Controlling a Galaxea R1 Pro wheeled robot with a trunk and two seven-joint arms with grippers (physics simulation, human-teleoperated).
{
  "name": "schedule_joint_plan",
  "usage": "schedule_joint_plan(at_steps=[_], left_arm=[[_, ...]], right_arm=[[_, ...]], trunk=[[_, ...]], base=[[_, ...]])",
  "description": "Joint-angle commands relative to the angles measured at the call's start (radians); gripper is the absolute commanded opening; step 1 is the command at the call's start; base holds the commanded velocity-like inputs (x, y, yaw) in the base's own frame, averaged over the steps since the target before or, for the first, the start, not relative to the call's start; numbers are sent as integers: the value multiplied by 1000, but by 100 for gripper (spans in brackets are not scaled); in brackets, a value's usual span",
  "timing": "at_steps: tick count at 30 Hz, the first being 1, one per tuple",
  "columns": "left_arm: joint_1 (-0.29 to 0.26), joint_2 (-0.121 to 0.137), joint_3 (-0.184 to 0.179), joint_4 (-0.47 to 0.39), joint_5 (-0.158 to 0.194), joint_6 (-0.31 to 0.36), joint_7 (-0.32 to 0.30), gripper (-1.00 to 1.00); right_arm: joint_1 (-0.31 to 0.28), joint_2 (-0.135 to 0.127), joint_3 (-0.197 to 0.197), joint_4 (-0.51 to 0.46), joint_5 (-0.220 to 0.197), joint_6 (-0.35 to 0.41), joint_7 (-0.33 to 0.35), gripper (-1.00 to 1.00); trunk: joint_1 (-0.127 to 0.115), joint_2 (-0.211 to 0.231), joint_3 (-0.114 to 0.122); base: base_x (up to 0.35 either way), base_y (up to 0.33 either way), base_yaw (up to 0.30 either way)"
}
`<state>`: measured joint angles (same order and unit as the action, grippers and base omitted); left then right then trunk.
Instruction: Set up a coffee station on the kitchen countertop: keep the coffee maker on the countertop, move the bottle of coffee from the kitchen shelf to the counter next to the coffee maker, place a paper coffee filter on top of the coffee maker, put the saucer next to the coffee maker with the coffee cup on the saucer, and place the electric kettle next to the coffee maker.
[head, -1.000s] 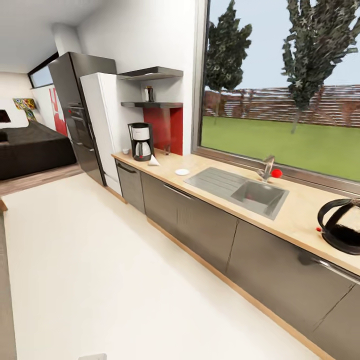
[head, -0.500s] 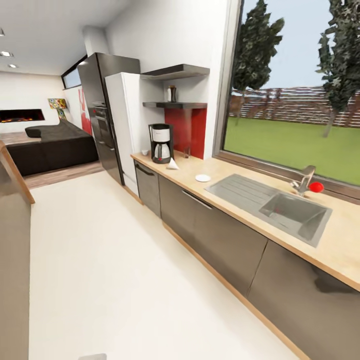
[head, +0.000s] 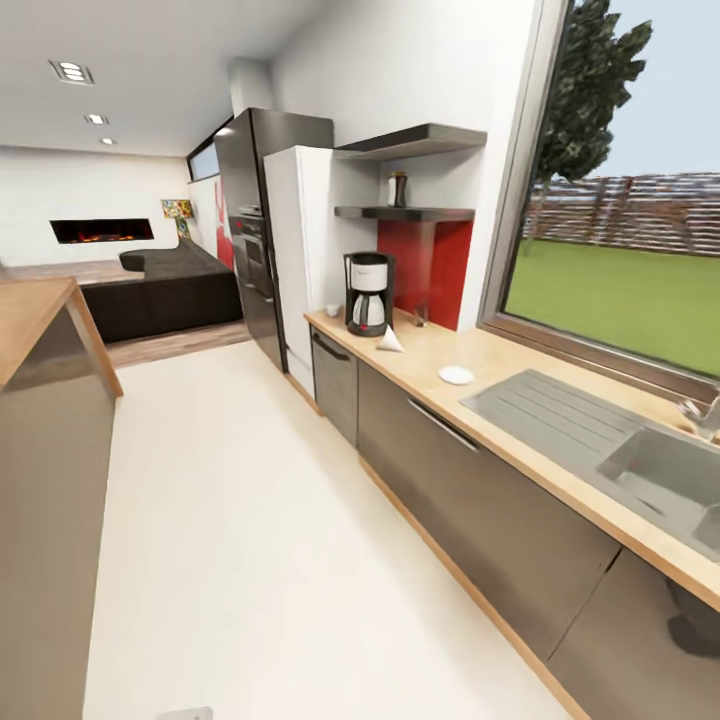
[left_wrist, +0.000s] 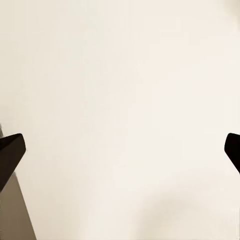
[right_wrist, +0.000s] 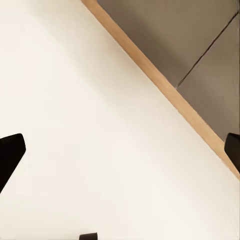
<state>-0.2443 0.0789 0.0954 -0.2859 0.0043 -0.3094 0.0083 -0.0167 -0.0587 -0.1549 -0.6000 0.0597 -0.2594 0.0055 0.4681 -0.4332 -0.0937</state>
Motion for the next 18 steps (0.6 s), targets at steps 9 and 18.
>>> schedule_joint_plan(at_steps=[9, 18], left_arm=[[-1, 0, 1, 1, 0, -4, 1, 100], [-1, 0, 1, 1, 0, -4, 1, 100]], right_arm=[[-1, 0, -3, 0, 6, -3, 1, 100], [-1, 0, -3, 0, 6, -3, 1, 100]], trunk=[[1, -2, 2], [1, -2, 7]], base=[[338, 0, 274], [338, 0, 274]])
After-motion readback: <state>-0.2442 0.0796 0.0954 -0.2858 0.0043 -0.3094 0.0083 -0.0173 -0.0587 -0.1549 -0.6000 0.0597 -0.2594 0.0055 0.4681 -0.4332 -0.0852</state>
